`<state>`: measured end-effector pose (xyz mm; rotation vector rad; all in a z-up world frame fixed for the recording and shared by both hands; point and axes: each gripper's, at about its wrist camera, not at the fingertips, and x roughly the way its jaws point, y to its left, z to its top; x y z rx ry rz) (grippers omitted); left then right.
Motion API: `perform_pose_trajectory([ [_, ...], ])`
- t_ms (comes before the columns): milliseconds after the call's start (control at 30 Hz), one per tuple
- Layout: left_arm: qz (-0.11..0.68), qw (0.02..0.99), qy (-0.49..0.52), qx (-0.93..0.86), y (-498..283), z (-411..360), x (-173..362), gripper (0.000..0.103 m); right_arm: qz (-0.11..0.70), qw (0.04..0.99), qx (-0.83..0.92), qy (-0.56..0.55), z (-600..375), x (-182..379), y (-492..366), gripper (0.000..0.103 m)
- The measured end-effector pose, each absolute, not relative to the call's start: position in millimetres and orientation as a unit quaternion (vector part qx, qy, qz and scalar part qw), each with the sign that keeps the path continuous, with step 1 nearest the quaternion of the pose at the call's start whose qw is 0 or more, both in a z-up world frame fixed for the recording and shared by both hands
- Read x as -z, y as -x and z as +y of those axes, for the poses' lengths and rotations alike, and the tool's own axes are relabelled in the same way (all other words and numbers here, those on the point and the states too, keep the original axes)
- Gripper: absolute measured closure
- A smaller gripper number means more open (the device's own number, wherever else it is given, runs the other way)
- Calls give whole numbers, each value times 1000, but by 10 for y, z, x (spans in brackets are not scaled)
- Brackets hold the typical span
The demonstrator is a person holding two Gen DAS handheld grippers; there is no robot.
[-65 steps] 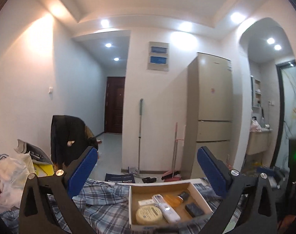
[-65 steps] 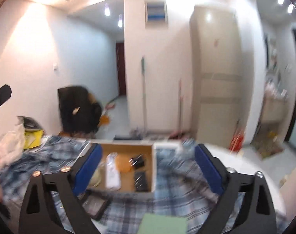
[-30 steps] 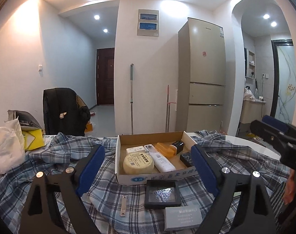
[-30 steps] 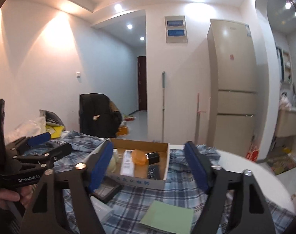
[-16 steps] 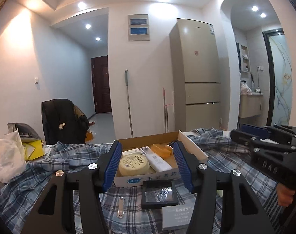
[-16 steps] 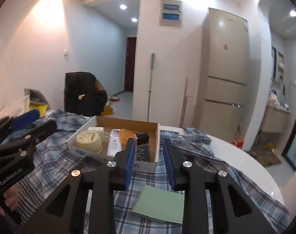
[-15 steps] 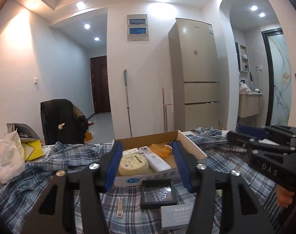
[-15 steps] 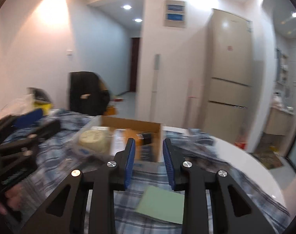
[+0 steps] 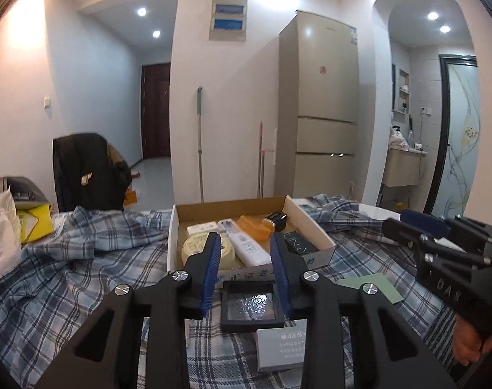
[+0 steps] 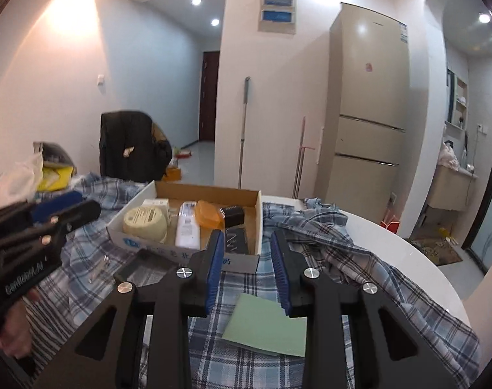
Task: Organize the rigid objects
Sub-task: 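Lower the left tool onto the black square frame and close on it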
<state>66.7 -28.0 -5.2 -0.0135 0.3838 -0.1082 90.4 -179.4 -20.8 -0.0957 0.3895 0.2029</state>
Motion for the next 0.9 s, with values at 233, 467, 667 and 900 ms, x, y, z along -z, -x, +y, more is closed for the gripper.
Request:
perform_pose_trajectory([
  [233,323,941,56,86,-1193,-124,254,14,250,963,-98,20,-1900,300,-1099,74],
  [467,409,905,42,105,-1576,-189,490,14,280,955,-91,-22,-2074,351,-1209,56],
  [667,442,889,32,112,-1753,-313,621,14,270,958,-71,-61,-2215,325,-1202,43],
  [900,481,870,20,108,-1893,-385,799,14,304,946,-84,-73,-2252,390,-1311,40],
])
